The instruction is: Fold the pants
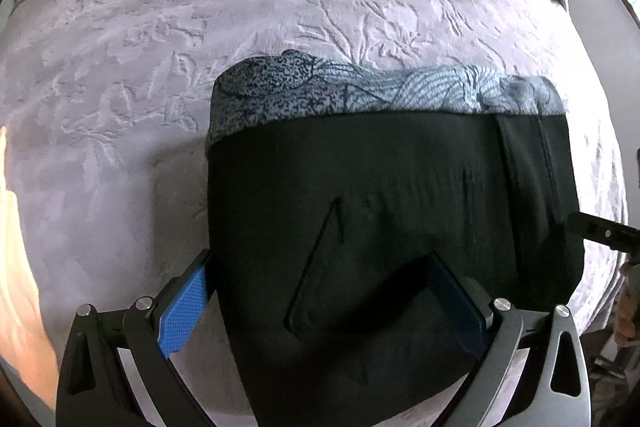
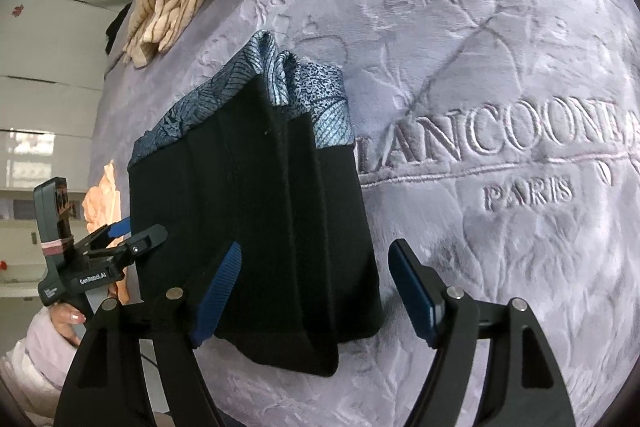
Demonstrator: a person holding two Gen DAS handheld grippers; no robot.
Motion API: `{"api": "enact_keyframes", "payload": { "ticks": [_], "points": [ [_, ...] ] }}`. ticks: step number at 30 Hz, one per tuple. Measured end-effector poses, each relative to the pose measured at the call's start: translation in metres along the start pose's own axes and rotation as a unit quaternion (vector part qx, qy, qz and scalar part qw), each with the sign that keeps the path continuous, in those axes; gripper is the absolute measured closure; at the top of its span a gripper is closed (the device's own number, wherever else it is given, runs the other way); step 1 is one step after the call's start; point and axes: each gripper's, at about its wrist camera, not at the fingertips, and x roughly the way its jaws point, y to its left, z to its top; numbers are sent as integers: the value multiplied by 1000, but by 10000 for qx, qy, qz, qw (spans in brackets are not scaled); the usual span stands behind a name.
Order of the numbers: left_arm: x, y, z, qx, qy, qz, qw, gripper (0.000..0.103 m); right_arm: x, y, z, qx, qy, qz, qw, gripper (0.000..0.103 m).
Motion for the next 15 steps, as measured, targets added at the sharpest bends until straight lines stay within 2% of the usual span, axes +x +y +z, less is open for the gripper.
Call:
{"api": "enact_keyframes", "payload": {
  "ticks": [7,11,13,14,15],
  "points": [
    [18,15,3,-246,96,-664,9974,1,27,-11,16,-71,285,701,9971,22],
    [30,19,3,-374,34,-876,9954,1,47,-26,22,294,383,1286,9905,22],
    [34,19,2,-500,54,-891,9947,0,54,-31,22,514,409,1419,9877,22],
    [32,18,3,-541,48,-871,9947,3,56,-31,22,600,389,1437,9870,23],
    [27,16,2,-535,-7,-878,9947,13,55,-30,21,632,375,1425,9871,28]
  ]
}}
